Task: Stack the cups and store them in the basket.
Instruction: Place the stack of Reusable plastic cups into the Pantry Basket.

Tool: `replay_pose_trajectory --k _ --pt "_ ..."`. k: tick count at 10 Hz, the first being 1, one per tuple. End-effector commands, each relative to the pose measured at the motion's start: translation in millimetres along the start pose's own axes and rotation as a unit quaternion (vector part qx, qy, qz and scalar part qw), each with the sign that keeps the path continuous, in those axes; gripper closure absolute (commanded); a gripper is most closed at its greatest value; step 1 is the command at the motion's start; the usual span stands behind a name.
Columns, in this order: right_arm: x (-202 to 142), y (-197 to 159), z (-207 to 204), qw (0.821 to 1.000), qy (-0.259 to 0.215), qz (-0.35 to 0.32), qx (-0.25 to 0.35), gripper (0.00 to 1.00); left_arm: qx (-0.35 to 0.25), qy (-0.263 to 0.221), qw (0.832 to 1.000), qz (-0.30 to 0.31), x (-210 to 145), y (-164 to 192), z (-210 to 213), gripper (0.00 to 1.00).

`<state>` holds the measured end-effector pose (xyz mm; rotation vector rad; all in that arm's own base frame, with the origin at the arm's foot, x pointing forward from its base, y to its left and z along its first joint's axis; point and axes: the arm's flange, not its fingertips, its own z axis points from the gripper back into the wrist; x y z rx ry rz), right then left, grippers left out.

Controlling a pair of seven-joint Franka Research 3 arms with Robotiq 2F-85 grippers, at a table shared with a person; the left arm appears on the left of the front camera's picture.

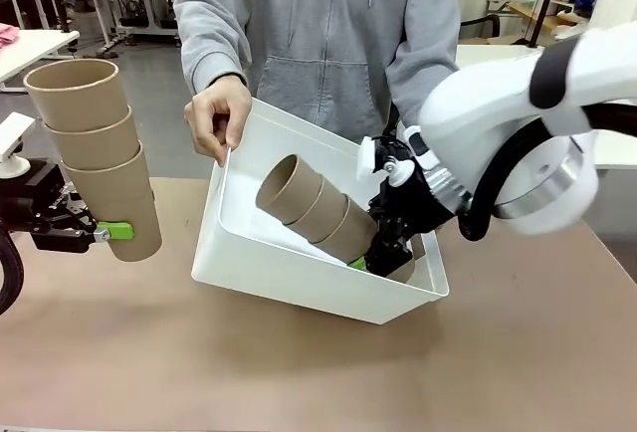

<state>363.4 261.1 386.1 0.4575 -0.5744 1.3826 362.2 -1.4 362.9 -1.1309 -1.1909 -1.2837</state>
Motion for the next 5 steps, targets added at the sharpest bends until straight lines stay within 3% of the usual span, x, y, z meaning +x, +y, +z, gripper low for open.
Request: replay_pose_trajectory --k 1,5 --pt "24.5 -10.4 -7.8 1.000 0.025 0.001 0.000 0.15 0.000 -0.004 1.000 -0.003 4.6 -0.9 1.5 0.17" --pt "27.3 -15.9 -33.2 0.998 0.059 0.013 0.019 0.15 0.000 -0.004 1.000 -0.003 4.6 -0.9 1.5 0.17"
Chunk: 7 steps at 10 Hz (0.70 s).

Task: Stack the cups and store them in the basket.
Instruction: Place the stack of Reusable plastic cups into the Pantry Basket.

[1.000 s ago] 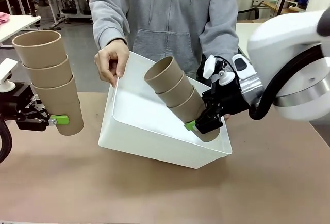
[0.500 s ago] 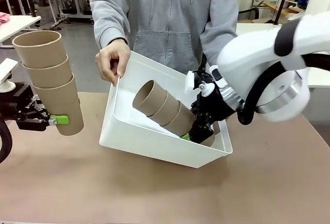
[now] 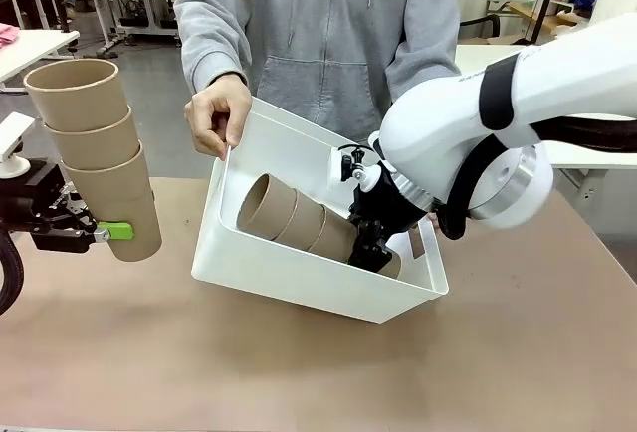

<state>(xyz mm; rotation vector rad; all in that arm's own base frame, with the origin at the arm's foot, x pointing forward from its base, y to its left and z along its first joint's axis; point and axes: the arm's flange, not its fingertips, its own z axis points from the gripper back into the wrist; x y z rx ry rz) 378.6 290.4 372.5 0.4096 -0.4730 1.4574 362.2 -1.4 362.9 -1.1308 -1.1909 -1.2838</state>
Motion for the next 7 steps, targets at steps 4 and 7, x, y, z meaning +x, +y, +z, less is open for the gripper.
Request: replay_pose_trajectory --k 4,7 --pt "7.7 -8.5 -17.4 1.000 0.014 -0.006 0.007 0.15 0.000 -0.004 1.000 -0.003 4.6 -0.9 1.5 0.17" --pt "5.1 -10.3 -17.0 1.000 0.018 -0.016 0.007 0.00 0.000 -0.004 1.000 -0.003 4.6 -0.9 1.5 0.17"
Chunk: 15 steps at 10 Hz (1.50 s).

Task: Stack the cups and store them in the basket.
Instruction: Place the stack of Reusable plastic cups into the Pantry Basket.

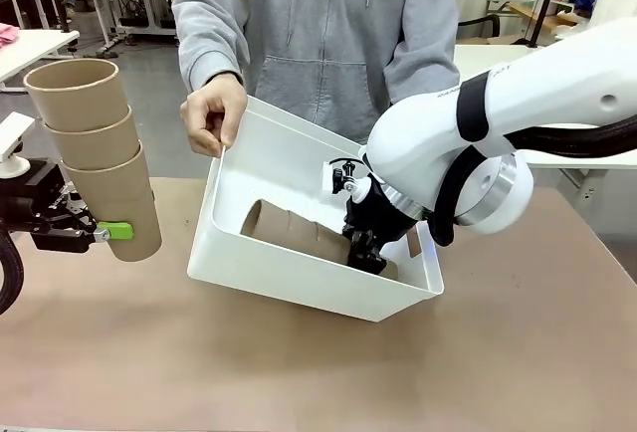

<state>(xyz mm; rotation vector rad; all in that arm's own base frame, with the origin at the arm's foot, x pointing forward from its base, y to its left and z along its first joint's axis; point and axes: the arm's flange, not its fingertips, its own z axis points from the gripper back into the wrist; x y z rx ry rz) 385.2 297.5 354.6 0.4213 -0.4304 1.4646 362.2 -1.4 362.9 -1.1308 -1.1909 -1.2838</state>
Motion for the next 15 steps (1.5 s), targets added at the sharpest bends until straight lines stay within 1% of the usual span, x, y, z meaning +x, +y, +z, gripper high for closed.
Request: replay_pose_trajectory --k 1,4,6,7,9,10,11,13,14,15 --pt "8.0 -2.9 6.8 1.000 -0.003 -0.016 -0.010 0.00 0.000 -0.004 1.000 -0.003 4.6 -0.9 1.5 0.17" --pt "10.4 10.0 41.1 0.999 -0.030 -0.022 -0.006 0.00 0.000 -0.004 1.000 -0.003 4.6 -0.9 1.5 0.17" --pt "7.3 16.7 78.2 0.997 -0.072 -0.021 -0.004 0.00 0.000 -0.004 1.000 -0.003 4.6 -0.9 1.5 0.17" --pt "5.6 21.7 98.6 0.996 -0.085 -0.024 0.006 0.00 0.000 -0.004 1.000 -0.003 4.6 -0.9 1.5 0.17" --pt "-5.9 28.1 149.9 0.990 -0.141 -0.025 0.003 0.00 0.000 -0.004 1.000 -0.003 4.6 -0.9 1.5 0.17" --pt "-17.9 27.8 177.6 0.984 -0.176 -0.028 0.004 0.00 0.000 -0.004 1.000 -0.003 4.6 -0.9 1.5 0.17" --pt "-38.7 31.0 213.2 0.975 -0.221 -0.028 0.004 0.00 0.000 -0.004 1.000 -0.003 4.6 -0.9 1.5 0.17" --pt "-71.5 42.6 251.5 0.963 -0.267 -0.028 -0.001 0.00 0.000 -0.004 1.000 -0.003 4.6 -0.9 1.5 0.17" --pt "-89.5 50.7 266.6 0.954 -0.296 -0.035 -0.007 0.00 0.000 -0.004 1.000 -0.003 4.6 -0.9 1.5 0.17" --pt "-102.6 55.8 272.0 0.949 -0.313 -0.038 -0.012 0.00 0.000 -0.004 1.000 -0.003 4.6 -0.9 1.5 0.17"
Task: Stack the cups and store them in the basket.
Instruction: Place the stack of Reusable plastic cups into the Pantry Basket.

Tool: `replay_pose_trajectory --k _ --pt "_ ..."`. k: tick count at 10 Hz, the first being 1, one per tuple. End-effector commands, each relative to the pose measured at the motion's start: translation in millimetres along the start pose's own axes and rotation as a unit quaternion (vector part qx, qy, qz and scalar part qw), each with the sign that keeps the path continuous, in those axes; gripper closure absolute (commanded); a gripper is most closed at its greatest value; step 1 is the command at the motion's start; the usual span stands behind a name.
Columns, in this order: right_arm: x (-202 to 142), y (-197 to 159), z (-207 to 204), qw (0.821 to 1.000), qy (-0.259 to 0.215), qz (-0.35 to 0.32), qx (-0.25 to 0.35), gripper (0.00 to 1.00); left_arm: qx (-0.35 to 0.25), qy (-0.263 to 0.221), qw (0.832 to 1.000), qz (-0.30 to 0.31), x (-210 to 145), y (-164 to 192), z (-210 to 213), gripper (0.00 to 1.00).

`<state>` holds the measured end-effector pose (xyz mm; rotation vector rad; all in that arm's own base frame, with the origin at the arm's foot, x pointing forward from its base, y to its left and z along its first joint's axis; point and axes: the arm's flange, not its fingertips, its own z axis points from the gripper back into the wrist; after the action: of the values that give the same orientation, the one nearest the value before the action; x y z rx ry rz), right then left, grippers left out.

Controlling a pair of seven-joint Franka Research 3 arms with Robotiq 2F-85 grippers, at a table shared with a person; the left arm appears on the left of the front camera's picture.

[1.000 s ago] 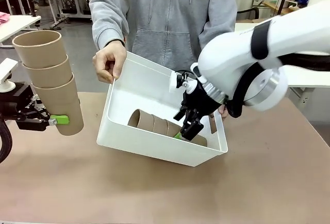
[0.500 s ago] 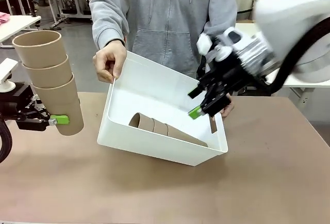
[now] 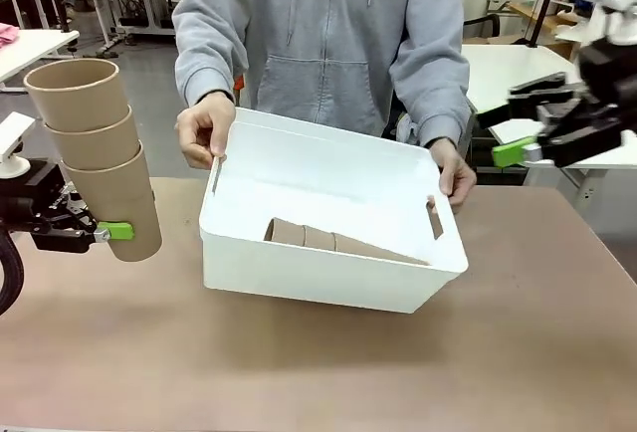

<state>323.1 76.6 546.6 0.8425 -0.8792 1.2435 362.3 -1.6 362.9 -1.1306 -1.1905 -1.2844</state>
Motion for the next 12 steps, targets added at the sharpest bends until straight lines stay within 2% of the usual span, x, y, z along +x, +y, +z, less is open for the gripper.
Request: replay_pose_trajectory --k 1,3,4,5,12 --pt "-21.7 7.6 6.3 0.999 -0.034 0.004 0.001 0.00 0.000 -0.004 1.000 -0.003 4.5 -0.9 1.7 0.17" --pt "-28.2 10.5 10.2 0.999 -0.033 0.011 0.005 0.00 0.000 -0.004 1.000 -0.003 4.5 -0.9 1.7 0.17" --pt "-30.7 8.4 3.2 0.999 0.007 -0.026 0.043 0.00 0.000 -0.004 1.000 -0.003 4.5 -0.9 1.7 0.17" --pt "-23.4 7.1 17.9 1.000 -0.023 -0.001 0.001 0.00 0.000 -0.004 1.000 -0.003 4.5 -0.9 1.7 0.17" --pt "-23.4 7.1 17.9 1.000 -0.023 -0.001 0.001 0.00 0.000 -0.004 1.000 -0.003 4.5 -0.9 1.7 0.17"
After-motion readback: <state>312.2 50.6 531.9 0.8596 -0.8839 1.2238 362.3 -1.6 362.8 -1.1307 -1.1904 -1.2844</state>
